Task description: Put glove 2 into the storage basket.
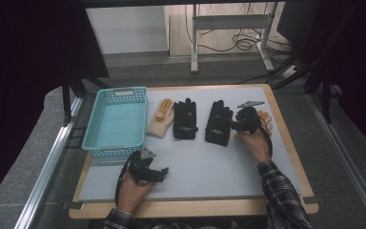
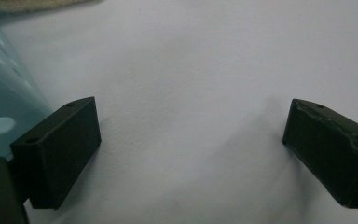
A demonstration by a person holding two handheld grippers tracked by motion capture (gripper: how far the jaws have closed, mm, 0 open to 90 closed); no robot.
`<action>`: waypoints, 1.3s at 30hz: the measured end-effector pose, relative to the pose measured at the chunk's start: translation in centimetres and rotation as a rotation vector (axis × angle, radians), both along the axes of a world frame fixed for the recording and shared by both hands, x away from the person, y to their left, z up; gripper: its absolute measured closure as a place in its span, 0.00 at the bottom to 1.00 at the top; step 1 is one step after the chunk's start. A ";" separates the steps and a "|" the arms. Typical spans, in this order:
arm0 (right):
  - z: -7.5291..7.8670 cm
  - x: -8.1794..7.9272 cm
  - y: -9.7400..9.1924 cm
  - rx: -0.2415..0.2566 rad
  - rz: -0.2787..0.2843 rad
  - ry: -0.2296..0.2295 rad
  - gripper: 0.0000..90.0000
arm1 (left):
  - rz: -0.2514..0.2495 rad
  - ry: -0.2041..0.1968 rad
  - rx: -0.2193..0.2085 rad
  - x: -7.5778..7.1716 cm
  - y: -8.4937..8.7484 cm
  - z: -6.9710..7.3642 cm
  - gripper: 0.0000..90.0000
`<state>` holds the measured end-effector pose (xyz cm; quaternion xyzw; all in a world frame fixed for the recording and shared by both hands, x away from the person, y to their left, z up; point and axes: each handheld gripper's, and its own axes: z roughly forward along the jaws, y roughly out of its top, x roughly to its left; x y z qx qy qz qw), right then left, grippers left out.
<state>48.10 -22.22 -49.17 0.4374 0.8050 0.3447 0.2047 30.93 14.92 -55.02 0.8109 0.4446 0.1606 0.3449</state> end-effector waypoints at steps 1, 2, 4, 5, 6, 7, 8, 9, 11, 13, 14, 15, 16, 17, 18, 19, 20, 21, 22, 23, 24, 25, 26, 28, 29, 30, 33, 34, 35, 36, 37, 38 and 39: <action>0.0 0.0 0.0 0.000 0.000 0.000 0.54 | 0.000 0.000 0.000 0.0 0.0 0.0 0.05; -0.6 0.3 0.3 -0.006 -0.004 0.018 0.52 | 0.000 0.000 0.000 0.0 0.0 0.0 0.05; -0.9 0.4 0.5 -0.012 -0.007 0.026 0.51 | 0.000 0.000 0.000 0.0 0.0 0.0 0.05; -1.3 0.5 0.7 -0.025 -0.012 0.034 0.50 | 0.000 0.000 0.000 0.0 0.0 0.0 0.05; -1.8 0.7 0.9 -0.028 -0.017 0.046 0.50 | 0.000 0.000 0.000 0.0 0.0 0.0 0.05; -1.8 0.7 0.9 -0.028 -0.017 0.046 0.50 | 0.000 0.000 0.000 0.0 0.0 0.0 0.05; -2.2 0.8 1.1 -0.026 -0.026 0.066 0.56 | 0.000 0.000 0.000 0.0 0.0 0.0 0.05; -2.3 0.8 1.1 -0.017 -0.025 0.077 0.60 | 0.000 0.000 0.000 0.0 0.0 0.0 0.05; -2.6 0.8 1.1 0.027 -0.024 0.101 0.71 | 0.000 0.000 0.000 0.0 0.0 0.0 0.05; -2.7 0.7 1.0 0.051 -0.035 0.110 0.82 | 0.000 -0.001 0.000 0.0 0.0 0.0 0.05; -2.7 0.7 1.0 0.051 -0.035 0.110 0.82 | 0.000 -0.001 0.000 0.0 0.0 0.0 0.05; -2.7 0.8 0.7 0.093 -0.038 0.135 0.91 | 0.000 0.000 0.000 0.0 0.0 0.0 0.05; -2.7 0.8 0.6 0.108 -0.038 0.137 0.93 | 0.000 0.000 0.000 0.0 0.0 0.0 0.05; -2.7 0.8 0.6 0.108 -0.038 0.137 0.93 | 0.000 0.000 0.000 0.0 0.0 0.0 0.05; -2.7 0.8 0.3 0.119 -0.031 0.136 0.94 | 0.000 0.000 0.000 0.0 0.0 0.0 0.05; -2.6 0.7 0.2 0.116 -0.030 0.130 0.95 | 0.000 0.000 0.000 0.0 0.0 0.0 0.05; -2.5 0.5 0.2 0.117 -0.027 0.111 0.96 | 0.000 0.000 0.000 0.0 0.0 0.0 0.05; -2.2 0.4 0.1 0.118 -0.022 0.101 0.96 | 0.000 0.000 0.000 0.0 0.0 0.0 0.05; -1.8 0.1 0.1 0.116 -0.014 0.093 0.96 | 0.000 0.000 0.000 0.0 0.0 0.0 0.05; -1.5 -0.1 0.1 0.117 -0.007 0.086 0.96 | 0.000 0.000 0.000 0.0 0.0 0.0 0.05; -0.9 -0.4 0.1 0.115 -0.001 0.072 0.96 | 0.000 0.000 0.000 0.0 0.0 0.0 0.05; -0.4 -0.6 0.1 0.114 0.002 0.061 0.96 | 0.000 0.000 0.000 0.0 0.0 0.0 0.05; -0.4 -0.6 0.1 0.114 0.002 0.061 0.96 | 0.000 0.000 0.000 0.0 0.0 0.0 0.05; 1.0 -1.3 0.0 0.107 0.014 0.036 0.97 | 0.000 0.000 0.000 0.0 0.0 0.0 0.05; 2.1 -1.8 -0.1 0.086 0.016 0.010 0.97 | 0.000 0.000 0.000 0.0 0.0 0.0 0.05; 2.8 -2.0 -0.2 0.075 0.015 -0.001 0.97 | 0.000 0.000 0.001 0.0 0.0 0.0 0.05; 4.4 -2.7 -0.4 0.017 0.009 -0.032 0.97 | 0.000 0.000 0.001 0.0 0.0 0.0 0.05; 4.4 -2.7 -0.4 0.017 0.009 -0.032 0.97 | 0.000 0.000 0.001 0.0 0.0 0.0 0.05; 4.8 -2.9 -0.2 -0.008 0.012 -0.034 0.97 | 0.000 0.000 0.001 0.0 0.0 0.0 0.05; 4.8 -3.0 0.1 -0.021 0.014 -0.032 0.96 | 0.000 0.000 0.001 0.0 0.0 0.0 0.05; 4.7 -3.0 0.4 -0.030 0.020 -0.029 0.96 | 0.000 0.000 0.001 0.0 0.0 0.0 0.05; 4.7 -3.0 0.4 -0.030 0.020 -0.029 0.96 | 0.000 0.000 0.001 0.0 0.0 0.0 0.05; 4.5 -3.0 0.8 -0.030 0.026 -0.026 0.96 | 0.000 0.000 0.001 0.0 0.0 0.0 0.05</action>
